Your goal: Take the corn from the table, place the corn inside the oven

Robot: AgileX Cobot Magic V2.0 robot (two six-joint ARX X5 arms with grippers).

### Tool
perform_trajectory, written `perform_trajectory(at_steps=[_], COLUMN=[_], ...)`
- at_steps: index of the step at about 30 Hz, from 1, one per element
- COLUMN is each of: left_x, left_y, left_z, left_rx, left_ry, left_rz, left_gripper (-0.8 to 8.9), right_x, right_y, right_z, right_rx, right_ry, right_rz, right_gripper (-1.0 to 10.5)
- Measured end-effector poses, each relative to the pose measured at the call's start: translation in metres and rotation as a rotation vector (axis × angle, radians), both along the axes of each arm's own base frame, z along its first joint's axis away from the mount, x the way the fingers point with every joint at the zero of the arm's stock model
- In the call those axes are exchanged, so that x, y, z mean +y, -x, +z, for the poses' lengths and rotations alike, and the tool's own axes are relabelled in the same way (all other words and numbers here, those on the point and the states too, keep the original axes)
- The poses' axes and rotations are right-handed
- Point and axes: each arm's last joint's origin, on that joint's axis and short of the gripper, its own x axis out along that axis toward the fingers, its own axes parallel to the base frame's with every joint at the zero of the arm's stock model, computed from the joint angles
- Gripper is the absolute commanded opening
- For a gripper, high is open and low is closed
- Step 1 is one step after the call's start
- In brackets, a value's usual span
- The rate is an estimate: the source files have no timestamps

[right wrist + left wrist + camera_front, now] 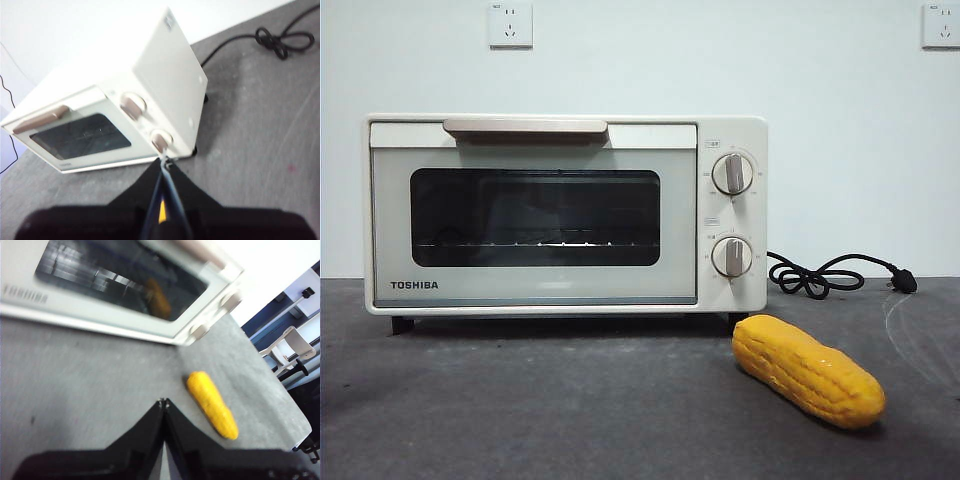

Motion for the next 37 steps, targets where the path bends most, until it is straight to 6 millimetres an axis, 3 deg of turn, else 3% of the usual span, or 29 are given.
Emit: perform_trajectory(at_steps=[10, 15, 18, 20, 25, 31, 37], left_x=[-0.007, -0.017, -0.025, -0.030, -0.044, -0.052, -0.054], left_y=[-0.024, -0.042, -0.054, -0.060, -0.071, -0.073, -0.072], left_z=[0.084, 0.118, 0.130, 0.134, 0.142, 0.137, 0.137], left_rx=[0.006, 0.071, 0.100, 0.111, 0.113, 0.132, 0.129], left_ry=[-0.136, -0.233, -0.288, -0.319, -0.387, -0.436, -0.444], left_rz=[-0.086, -0.190, -0.253, -0.278, -0.305, -0.314, -0.322], left_gripper=[-0.05, -0.05, -0.05, -0.05, -0.05, -0.05, -0.05], right_x=[0.006, 0.013, 0.023, 0.031, 0.057, 0.087, 0.110], right_y=[-0.029, -0.046, -0.051, -0.054, -0.058, -0.061, -0.067], right_z=[0.052, 0.055, 0.053, 0.051, 0.037, 0.014, -0.012], right_rx=[-0.005, 0.082, 0.124, 0.140, 0.228, 0.350, 0.452], right_ry=[-0.025, -0.040, -0.032, -0.021, 0.056, 0.212, 0.358], right_rz=[0.221, 0.316, 0.372, 0.407, 0.445, 0.426, 0.397], right_gripper=[0.0, 1.5, 1.7, 1.7, 4.2, 5.1, 5.1])
